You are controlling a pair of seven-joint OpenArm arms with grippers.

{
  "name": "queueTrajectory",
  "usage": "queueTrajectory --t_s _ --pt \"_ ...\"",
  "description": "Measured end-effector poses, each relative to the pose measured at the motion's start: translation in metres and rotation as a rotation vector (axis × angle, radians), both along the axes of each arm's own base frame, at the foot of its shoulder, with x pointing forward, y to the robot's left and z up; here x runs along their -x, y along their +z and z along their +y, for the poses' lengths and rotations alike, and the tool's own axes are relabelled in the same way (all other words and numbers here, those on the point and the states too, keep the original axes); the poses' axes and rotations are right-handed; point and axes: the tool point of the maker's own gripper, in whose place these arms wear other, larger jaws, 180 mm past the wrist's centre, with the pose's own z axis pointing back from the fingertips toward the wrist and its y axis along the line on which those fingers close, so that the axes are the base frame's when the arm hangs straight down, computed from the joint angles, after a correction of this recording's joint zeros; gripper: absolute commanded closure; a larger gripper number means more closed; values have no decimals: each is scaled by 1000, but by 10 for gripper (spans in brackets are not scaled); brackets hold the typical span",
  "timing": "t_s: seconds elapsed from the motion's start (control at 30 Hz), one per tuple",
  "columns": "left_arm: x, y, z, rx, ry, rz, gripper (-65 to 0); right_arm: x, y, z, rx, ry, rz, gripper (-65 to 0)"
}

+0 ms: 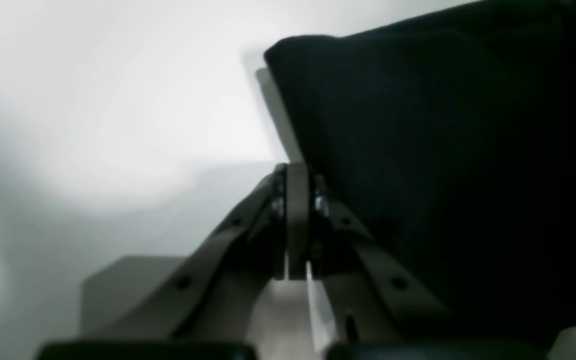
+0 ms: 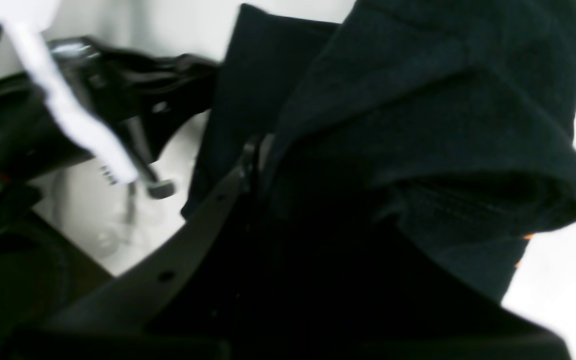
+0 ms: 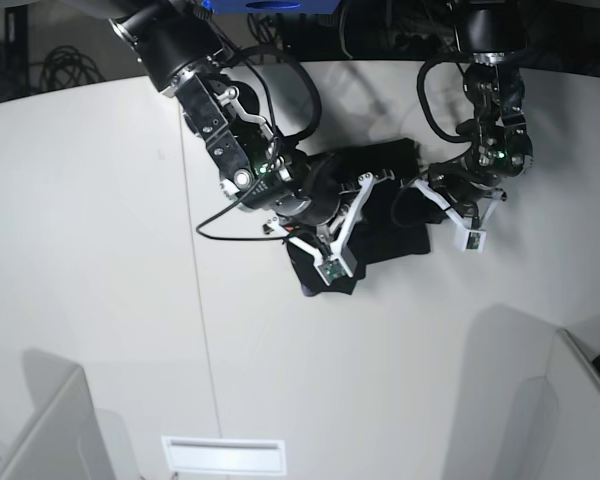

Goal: Fold the T-shirt properly
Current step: 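Grasp the opposite strip end with the right gripper and fold it over, then press the folded bundle flat with the right gripper and release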

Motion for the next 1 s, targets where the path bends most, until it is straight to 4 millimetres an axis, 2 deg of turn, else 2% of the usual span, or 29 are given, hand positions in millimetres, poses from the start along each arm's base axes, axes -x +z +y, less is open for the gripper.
queueTrajectory --t_s 0.13,0.3,0.4,0.5,0.6,0.77,1.0 --pt "0 0 0 0 0 0 0 4 -5 7 0 16 15 0" --pt "0 0 0 0 1 0 0 -2 -31 8 54 13 71 0" --pt "0 0 0 0 1 -1 0 -8 -34 9 43 -5 49 0" --pt "0 0 1 -1 1 0 0 -6 -40 10 51 -2 68 0" --pt "0 0 1 -3 0 1 0 -6 -38 11 46 3 63 0" --pt "0 0 1 -3 1 0 0 15 -38 31 42 74 74 0" --pt "0 0 2 -2 2 -1 0 4 -36 31 56 67 58 0"
